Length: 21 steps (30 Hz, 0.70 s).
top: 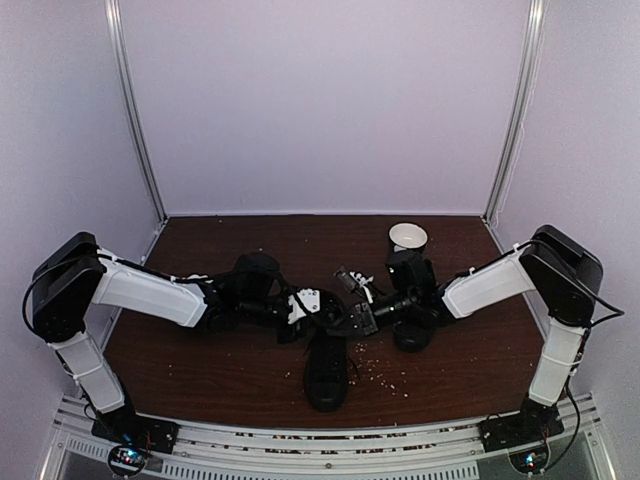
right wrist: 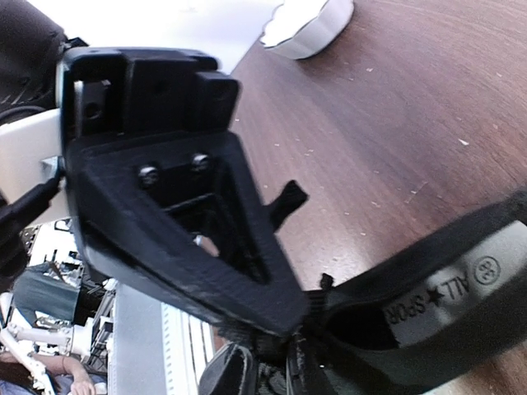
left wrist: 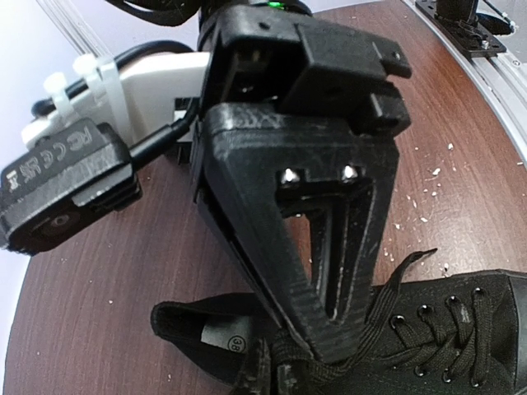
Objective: Tie the shoes
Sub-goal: Tie the loops with the shoelace on the shoe.
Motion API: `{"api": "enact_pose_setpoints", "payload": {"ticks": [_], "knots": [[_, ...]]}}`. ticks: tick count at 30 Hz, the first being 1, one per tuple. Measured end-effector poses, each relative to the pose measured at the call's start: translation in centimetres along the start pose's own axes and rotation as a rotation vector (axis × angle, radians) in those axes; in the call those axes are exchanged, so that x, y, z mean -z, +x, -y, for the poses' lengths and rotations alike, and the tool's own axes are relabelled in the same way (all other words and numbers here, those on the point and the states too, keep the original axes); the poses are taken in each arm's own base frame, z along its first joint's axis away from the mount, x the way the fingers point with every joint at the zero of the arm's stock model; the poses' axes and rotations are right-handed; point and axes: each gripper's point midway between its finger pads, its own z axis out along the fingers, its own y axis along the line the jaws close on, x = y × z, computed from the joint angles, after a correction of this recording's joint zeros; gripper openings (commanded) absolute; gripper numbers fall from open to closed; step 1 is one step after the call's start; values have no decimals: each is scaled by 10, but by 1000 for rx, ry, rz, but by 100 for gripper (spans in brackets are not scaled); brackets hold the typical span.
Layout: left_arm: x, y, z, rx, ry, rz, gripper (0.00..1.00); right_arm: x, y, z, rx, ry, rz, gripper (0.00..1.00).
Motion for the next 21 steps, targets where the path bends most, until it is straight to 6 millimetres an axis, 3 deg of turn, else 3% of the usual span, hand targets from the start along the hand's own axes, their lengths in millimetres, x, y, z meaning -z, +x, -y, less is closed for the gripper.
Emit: {"api": "enact_pose_setpoints", "payload": {"ticks": [10,21], "knots": [[0,0,1,1,4,2,0,1,1,14,-12,71,7,19],[0,-2,-1,5,0,8,0,0,-5,0,-33,3,21,14]]}}
